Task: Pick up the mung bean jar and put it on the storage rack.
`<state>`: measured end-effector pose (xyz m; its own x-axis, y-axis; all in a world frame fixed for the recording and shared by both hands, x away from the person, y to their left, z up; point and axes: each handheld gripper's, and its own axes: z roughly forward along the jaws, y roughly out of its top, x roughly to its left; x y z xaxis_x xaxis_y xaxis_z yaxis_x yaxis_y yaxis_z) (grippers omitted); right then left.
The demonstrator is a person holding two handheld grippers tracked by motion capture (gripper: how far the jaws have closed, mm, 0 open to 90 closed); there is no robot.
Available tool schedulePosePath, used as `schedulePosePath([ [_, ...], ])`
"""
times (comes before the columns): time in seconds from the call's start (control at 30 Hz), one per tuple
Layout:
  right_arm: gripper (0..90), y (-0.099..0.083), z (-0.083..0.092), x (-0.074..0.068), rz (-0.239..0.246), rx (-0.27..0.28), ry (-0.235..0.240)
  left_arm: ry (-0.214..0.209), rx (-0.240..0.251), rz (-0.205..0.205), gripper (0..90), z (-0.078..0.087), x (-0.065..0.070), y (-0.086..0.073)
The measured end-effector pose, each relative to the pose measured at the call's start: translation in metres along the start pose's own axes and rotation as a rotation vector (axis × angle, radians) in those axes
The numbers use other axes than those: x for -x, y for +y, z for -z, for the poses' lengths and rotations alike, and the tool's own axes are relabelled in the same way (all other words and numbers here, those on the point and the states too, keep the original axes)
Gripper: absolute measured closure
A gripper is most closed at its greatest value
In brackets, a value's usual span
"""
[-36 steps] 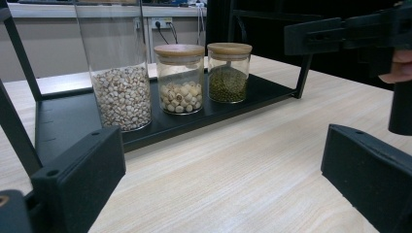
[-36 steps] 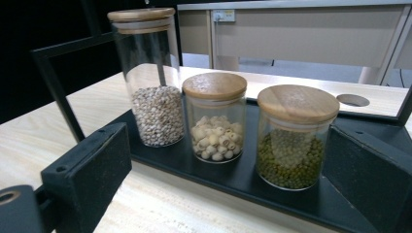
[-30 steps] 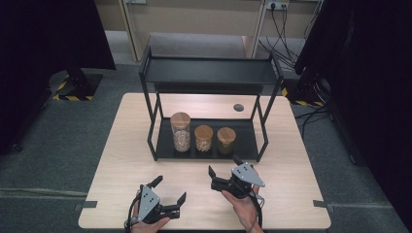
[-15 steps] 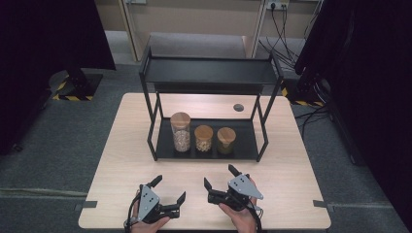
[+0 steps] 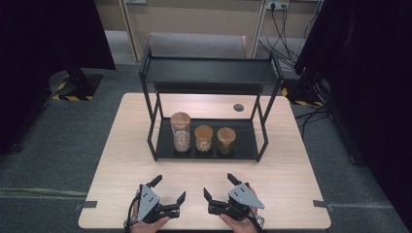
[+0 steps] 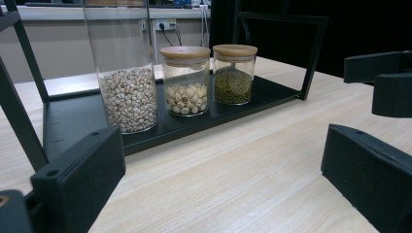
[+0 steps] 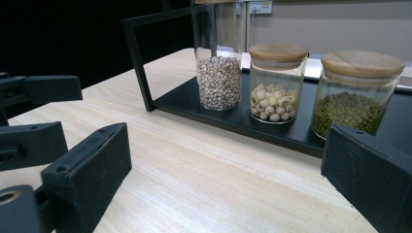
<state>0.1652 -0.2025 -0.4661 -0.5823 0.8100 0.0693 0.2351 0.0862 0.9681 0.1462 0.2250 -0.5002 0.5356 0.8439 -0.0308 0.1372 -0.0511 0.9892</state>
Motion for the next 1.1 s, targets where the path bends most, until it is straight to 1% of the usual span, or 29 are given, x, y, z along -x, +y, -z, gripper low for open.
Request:
schedulePosePath([
  [0.3, 4.3, -0.0031, 0.0015, 0.0015, -0.009, -0.010, -0.004, 0.001, 0.002, 0.003, 1.6, 0.0003, 0.0000, -0.0002],
  [1.1, 4.4, -0.0023, 0.0034, 0.0029, -0.015, 0.002, -0.008, 0.002, -0.003, 0.003, 1.7, -0.0004, 0.0000, -0.0005],
])
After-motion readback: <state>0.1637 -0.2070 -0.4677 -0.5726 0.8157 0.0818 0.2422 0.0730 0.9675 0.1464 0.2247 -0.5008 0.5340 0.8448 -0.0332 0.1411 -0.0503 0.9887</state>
